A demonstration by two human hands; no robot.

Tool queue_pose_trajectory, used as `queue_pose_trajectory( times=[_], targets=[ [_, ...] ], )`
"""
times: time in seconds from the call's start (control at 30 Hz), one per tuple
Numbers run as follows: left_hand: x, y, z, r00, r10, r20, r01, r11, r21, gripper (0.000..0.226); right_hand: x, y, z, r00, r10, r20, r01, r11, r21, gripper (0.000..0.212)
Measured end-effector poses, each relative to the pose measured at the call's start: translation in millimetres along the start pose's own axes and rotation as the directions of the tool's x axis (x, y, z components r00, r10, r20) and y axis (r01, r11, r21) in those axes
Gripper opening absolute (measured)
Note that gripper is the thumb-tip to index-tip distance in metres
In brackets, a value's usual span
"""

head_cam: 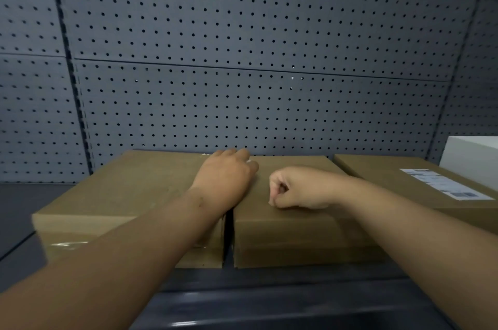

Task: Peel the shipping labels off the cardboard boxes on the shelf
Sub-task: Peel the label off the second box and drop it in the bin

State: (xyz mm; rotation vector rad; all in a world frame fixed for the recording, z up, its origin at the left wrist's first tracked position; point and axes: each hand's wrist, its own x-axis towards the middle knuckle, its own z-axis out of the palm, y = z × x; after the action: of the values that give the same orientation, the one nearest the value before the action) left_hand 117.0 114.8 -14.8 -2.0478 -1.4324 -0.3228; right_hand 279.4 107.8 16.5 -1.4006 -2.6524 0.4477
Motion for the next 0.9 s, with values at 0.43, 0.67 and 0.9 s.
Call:
queue_pose_trajectory(
  times=[0.43, 0.67, 0.9],
  targets=[
    [-0.3, 1.0, -0.5, 1.0, 0.004, 0.007, -0.004, 1.0, 0.001, 0.022, -0.8, 1.4, -2.5, 1.0, -0.005, 0.02, 0.004, 0.998, 0.061, 0.009],
    [-0.2, 1.3, -1.8, 1.0, 0.01, 0.01, -0.01, 1.0, 0.005, 0.023, -1.5, -1.6, -4.2, 0.998, -0.02, 0.067, 0.017, 0.999, 0.046, 0.007],
    [-0.7, 1.1, -1.7, 1.0, 0.004, 0.002, -0.004, 1.0, 0.01, 0.023, -1.1, -1.5, -2.5, 0.999, 0.0, 0.038, -0.004, 0.996, 0.084, 0.01]
  ],
)
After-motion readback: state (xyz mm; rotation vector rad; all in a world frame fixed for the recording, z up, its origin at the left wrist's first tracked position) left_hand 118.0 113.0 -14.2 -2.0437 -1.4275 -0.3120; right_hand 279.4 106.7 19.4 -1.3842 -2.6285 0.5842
